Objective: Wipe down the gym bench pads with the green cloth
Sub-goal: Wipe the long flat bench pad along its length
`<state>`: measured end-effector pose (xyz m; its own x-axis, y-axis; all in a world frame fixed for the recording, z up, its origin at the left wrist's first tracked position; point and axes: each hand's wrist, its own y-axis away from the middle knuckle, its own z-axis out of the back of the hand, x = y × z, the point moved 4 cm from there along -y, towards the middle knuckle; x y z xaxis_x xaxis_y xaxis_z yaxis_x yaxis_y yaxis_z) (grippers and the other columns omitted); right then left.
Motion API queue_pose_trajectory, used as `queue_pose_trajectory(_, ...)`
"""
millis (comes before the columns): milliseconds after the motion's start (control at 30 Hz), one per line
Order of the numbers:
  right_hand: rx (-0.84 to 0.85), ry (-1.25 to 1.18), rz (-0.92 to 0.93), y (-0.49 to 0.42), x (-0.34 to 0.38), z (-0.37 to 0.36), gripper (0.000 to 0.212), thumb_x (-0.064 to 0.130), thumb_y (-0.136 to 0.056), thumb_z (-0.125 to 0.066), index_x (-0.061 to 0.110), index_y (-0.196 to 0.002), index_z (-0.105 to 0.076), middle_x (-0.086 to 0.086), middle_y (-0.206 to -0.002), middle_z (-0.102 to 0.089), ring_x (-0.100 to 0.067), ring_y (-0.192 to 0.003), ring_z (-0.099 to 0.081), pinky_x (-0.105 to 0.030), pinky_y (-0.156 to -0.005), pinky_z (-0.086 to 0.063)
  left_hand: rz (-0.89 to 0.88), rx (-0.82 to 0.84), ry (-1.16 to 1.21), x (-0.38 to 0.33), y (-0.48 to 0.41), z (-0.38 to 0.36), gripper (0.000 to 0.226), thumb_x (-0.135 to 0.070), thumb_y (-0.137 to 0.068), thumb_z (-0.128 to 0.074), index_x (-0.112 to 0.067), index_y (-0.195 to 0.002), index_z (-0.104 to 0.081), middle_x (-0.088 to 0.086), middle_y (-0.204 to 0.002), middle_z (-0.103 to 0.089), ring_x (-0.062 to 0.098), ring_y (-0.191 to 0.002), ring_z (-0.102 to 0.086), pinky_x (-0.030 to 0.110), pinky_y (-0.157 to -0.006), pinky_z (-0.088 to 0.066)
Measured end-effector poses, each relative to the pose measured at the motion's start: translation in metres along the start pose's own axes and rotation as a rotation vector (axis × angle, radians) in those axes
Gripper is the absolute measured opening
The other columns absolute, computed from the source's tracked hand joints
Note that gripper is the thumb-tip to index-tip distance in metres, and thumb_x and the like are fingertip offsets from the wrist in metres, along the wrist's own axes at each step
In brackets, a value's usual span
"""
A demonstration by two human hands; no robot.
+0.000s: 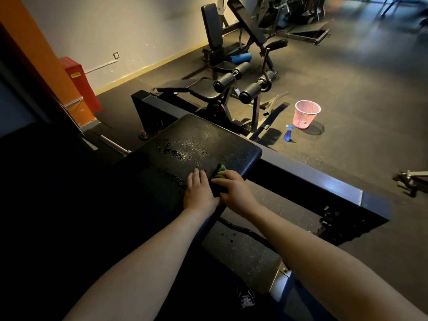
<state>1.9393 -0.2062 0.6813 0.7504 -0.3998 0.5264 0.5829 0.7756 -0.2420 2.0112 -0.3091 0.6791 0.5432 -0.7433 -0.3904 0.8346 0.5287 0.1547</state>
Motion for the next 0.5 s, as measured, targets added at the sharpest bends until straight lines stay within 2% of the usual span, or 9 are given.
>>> queue_pose_trajectory(67, 0.065, 0.11, 0.009, -0.008, -0.011, 0.01, 0.047, 0.011, -0.087, -0.069, 0.019, -0.133, -0.062, -0.005, -0.14, -0.053, -0.021, -0.134, -0.042, -0.027, -0.11, -0.03, 0.005, 0.008, 0.035, 0.001, 0.002, 0.001, 0.106, -0.054, -0.087, -0.068, -0.007, -0.159, -0.006, 0.011, -0.167, 0.0, 0.029, -0.153, 0.002, 0.043, -0.123, -0.017)
queue_pose_trajectory(167, 0.017, 0.064, -0.223, -0.029, -0.037, 0.031, 0.052, 0.002, -0.091, -0.058, 0.018, -0.14, -0.054, -0.004, -0.146, -0.049, -0.022, -0.139, -0.04, -0.036, -0.115, -0.033, 0.015, 0.031, 0.025, 0.002, 0.001, 0.0, 0.112, -0.065, -0.085, -0.064, -0.008, -0.16, -0.003, 0.009, -0.168, 0.004, 0.027, -0.153, 0.005, 0.043, -0.123, -0.014)
queue_pose_trajectory(233, -0.074, -0.069, -0.422, -0.04, -0.05, 0.041, 0.055, -0.002, -0.092, -0.052, 0.02, -0.142, -0.048, -0.009, -0.141, -0.053, -0.027, -0.13, -0.05, -0.04, -0.107, -0.044, 0.011, 0.031, 0.015, 0.001, 0.001, 0.0, 0.113, -0.067, -0.085, -0.062, -0.008, -0.16, -0.001, 0.009, -0.168, 0.006, 0.027, -0.153, 0.007, 0.043, -0.123, -0.014)
queue_pose_trajectory(300, -0.142, -0.166, -0.535, -0.043, -0.048, 0.039, 0.062, -0.003, -0.09, -0.05, 0.026, -0.144, -0.038, -0.013, -0.131, -0.057, -0.028, -0.111, -0.059, -0.042, -0.092, -0.055, 0.008, 0.034, 0.019, 0.001, 0.0, 0.0, 0.114, -0.067, -0.085, -0.062, -0.008, -0.16, 0.0, 0.009, -0.168, 0.007, 0.027, -0.153, 0.007, 0.043, -0.122, -0.014)
queue_pose_trajectory(333, -0.158, -0.17, -0.534, -0.043, -0.042, 0.035, 0.067, -0.005, -0.089, -0.05, 0.028, -0.145, -0.037, -0.012, -0.128, -0.057, -0.027, -0.109, -0.06, -0.042, -0.09, -0.056, 0.011, 0.04, 0.021, 0.001, 0.0, 0.0, 0.114, -0.066, -0.085, -0.063, -0.008, -0.16, 0.0, 0.009, -0.168, 0.007, 0.027, -0.153, 0.008, 0.043, -0.122, -0.014)
queue_pose_trajectory(400, -0.143, -0.118, -0.445, -0.037, -0.027, 0.023, 0.067, -0.007, -0.087, -0.051, 0.026, -0.145, -0.046, -0.007, -0.13, -0.059, -0.024, -0.119, -0.055, -0.038, -0.1, -0.048, 0.024, 0.042, 0.017, 0.002, 0.001, -0.001, 0.114, -0.065, -0.085, -0.064, -0.007, -0.159, 0.0, 0.009, -0.168, 0.006, 0.027, -0.154, 0.007, 0.043, -0.122, -0.015)
queue_pose_trajectory(500, -0.075, -0.09, -0.261, -0.024, -0.005, 0.01, 0.051, -0.001, -0.087, -0.056, 0.022, -0.131, -0.065, -0.002, -0.126, -0.066, -0.019, -0.123, -0.051, -0.032, -0.109, -0.035, 0.023, 0.02, -0.023, -0.001, 0.001, -0.001, 0.108, -0.055, -0.088, -0.068, -0.007, -0.159, -0.002, 0.011, -0.167, 0.004, 0.028, -0.154, 0.005, 0.043, -0.122, -0.017)
